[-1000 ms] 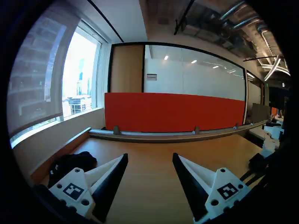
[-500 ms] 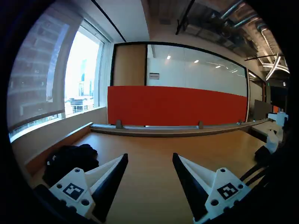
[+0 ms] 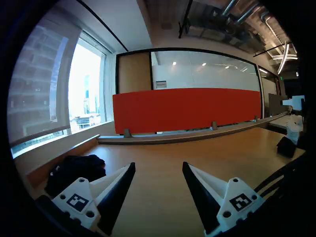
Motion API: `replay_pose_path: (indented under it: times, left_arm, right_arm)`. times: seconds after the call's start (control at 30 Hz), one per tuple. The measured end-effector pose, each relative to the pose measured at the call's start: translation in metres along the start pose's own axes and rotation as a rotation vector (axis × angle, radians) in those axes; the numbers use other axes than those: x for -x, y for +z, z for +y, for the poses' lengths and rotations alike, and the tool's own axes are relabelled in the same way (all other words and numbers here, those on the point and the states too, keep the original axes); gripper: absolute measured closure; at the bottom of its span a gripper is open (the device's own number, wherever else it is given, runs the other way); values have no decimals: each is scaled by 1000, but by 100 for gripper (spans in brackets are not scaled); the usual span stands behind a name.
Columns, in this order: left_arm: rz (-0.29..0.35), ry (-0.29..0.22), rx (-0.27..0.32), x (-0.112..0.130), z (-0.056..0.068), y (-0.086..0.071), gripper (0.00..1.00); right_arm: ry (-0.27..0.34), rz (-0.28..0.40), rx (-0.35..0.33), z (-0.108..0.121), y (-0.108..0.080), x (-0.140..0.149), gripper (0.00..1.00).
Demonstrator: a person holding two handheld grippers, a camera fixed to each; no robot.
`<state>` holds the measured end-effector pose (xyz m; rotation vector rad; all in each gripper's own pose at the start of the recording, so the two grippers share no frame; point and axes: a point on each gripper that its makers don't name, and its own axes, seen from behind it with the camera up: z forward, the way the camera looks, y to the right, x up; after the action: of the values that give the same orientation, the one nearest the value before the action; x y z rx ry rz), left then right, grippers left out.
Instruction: Fold towel
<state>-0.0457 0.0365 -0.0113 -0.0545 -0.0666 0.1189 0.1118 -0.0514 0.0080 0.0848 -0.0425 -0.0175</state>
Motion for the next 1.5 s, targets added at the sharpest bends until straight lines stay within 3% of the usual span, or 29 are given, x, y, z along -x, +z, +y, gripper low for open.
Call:
replay_pose_path:
  times: [0.4, 0.7, 1.5]
  left_arm:
    - [54, -14, -22, 22, -14, 4, 12]
    - [81, -37, -23, 29, -15, 6, 12]
    - [73, -62, -28, 32, -23, 6, 12]
  right_arm:
    - [1, 1, -16, -13, 2, 19, 0]
    - [1, -11, -9, -10, 1, 32, 0]
    - [-2, -24, -1, 1, 3, 44, 0]
